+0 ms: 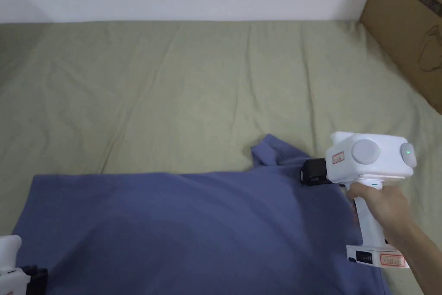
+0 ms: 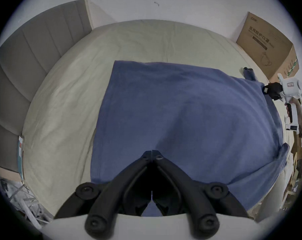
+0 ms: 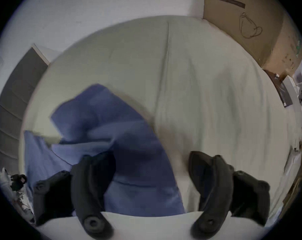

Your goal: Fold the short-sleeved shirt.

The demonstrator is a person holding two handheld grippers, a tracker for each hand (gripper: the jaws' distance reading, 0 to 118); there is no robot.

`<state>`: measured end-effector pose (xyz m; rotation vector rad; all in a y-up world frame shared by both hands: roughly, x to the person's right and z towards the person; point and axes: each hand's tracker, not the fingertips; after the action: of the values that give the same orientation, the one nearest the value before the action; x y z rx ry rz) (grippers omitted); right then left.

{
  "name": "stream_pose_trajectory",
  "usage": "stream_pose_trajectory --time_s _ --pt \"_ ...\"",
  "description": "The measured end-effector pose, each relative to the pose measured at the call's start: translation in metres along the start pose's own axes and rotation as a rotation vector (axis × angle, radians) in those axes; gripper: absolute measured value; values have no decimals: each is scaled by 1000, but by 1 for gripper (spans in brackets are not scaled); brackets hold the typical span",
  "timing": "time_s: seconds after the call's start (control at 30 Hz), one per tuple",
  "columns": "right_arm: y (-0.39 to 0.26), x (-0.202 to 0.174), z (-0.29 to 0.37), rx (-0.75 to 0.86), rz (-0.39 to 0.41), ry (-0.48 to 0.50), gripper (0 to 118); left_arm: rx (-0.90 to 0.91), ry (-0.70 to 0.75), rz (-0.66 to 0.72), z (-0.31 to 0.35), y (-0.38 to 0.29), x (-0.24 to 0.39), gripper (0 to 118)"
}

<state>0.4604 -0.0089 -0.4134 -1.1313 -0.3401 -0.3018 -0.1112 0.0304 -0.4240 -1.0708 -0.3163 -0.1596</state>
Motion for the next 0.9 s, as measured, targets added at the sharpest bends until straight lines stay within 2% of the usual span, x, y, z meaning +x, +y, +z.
stream_pose_trajectory --time_s 0.03,0.07,0.1,0.13,0.17,0.2,0.23,0.27,0.3,0.57,0.6,0.63,0.7,0.73,0.9 --pt "-3 -2 -5 -3 5 2 77 -3 1 3 -2 0 0 0" --pt "-6 -3 -3 23 12 8 69 -7 -1 3 -3 0 -1 0" --pt "-7 -5 3 45 32 5 51 -13 -2 1 -3 1 -1 0" --pt "-9 -6 9 59 29 14 8 -15 -1 -1 0 1 1 0" --pt "-10 -9 16 98 31 -12 0 -14 1 -6 -1 2 1 0" --pt "-12 -8 22 115 20 38 0 -16 5 -10 -1 3 2 0" --pt "-12 -6 25 103 -37 111 0 -15 10 -12 -1 3 2 0" --pt "-12 -5 26 111 -70 102 0 -14 13 -12 -2 3 -2 0" --pt "-12 -5 29 117 -50 69 0 -16 16 -8 -2 4 -2 0" --pt "-11 -13 66 165 37 83 0 22 17 56 -3 29 -13 0" --pt "-11 -16 69 169 49 78 0 25 -4 69 -6 37 -16 4" --pt "-10 -17 67 163 65 68 0 25 -28 81 -9 45 -18 28" --pt "-11 -17 61 148 68 56 0 19 -6 62 -19 66 -22 88" --pt "-11 -16 60 138 56 60 0 26 3 51 -26 75 -24 109" --pt "-14 -12 56 126 44 67 0 69 32 72 -59 134 -40 107"
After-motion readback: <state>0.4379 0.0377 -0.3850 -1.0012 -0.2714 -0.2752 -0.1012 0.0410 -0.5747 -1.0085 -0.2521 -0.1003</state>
